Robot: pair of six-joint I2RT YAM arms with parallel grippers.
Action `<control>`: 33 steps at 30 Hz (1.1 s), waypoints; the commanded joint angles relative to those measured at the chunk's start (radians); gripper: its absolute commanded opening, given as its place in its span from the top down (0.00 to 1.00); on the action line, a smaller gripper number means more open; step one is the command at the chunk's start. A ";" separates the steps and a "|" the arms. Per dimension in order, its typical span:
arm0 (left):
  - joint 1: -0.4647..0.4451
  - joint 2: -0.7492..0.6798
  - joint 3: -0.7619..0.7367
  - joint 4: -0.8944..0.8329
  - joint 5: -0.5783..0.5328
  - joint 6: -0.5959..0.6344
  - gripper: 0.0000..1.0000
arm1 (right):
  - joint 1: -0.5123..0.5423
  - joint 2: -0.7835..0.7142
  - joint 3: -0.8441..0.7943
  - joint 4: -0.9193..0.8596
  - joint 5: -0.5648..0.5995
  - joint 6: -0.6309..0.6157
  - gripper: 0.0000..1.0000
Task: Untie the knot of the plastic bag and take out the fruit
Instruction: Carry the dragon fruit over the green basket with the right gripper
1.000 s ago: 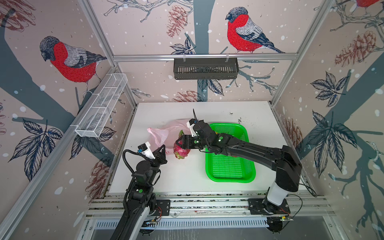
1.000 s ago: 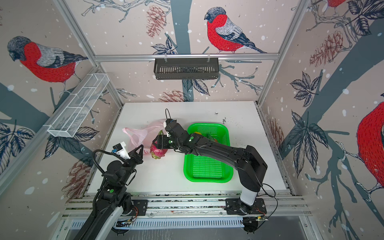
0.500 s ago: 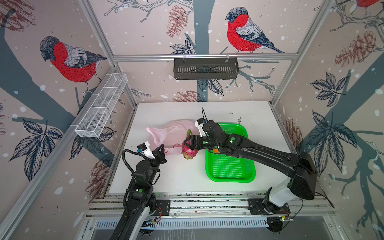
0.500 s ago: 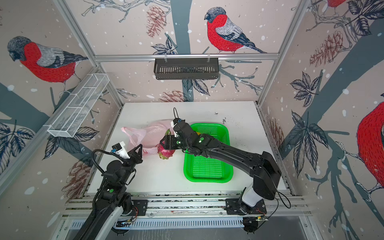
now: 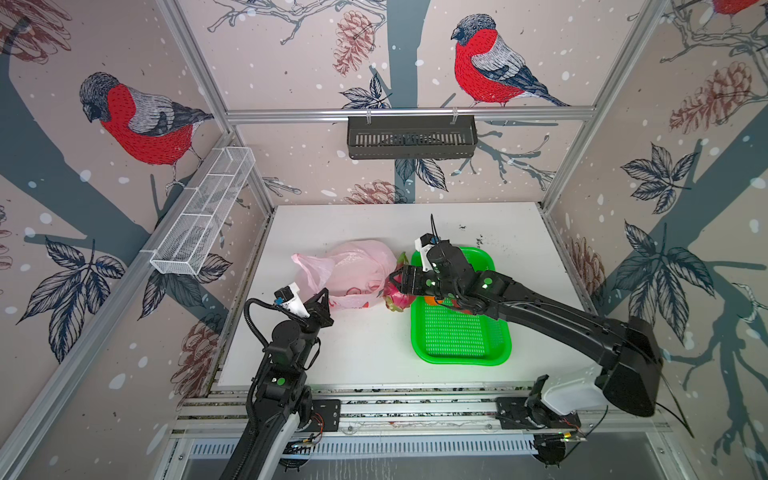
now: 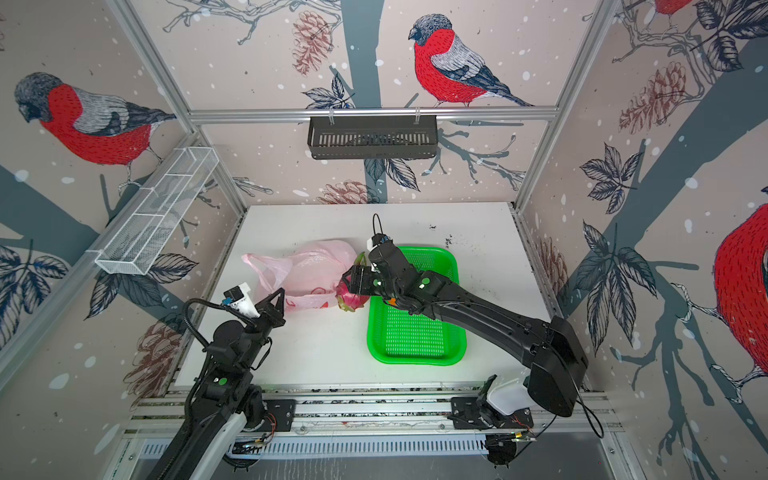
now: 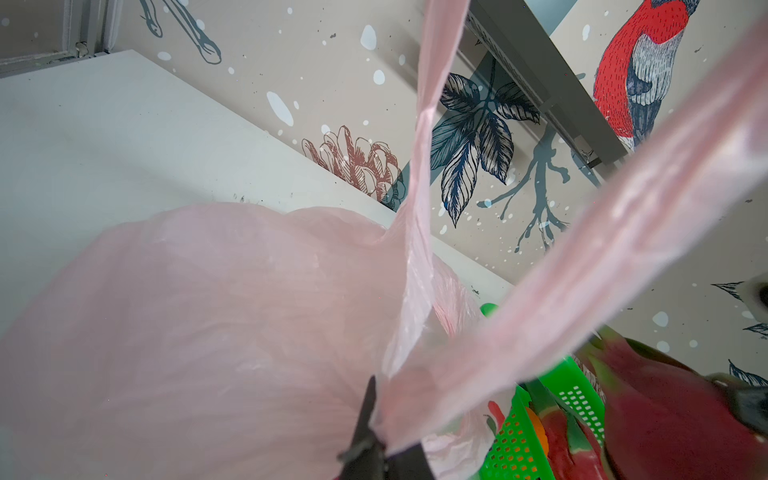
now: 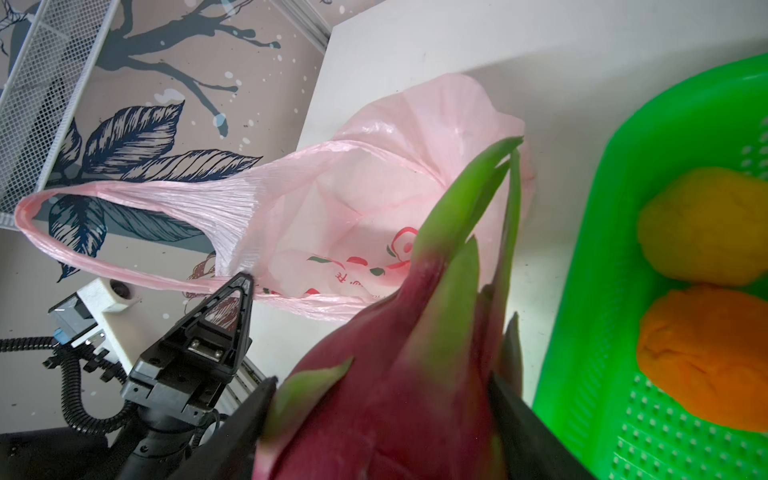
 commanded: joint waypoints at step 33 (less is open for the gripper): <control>0.001 0.012 0.017 0.049 0.021 0.014 1.00 | 0.226 -0.378 -0.343 -0.368 0.592 0.818 0.60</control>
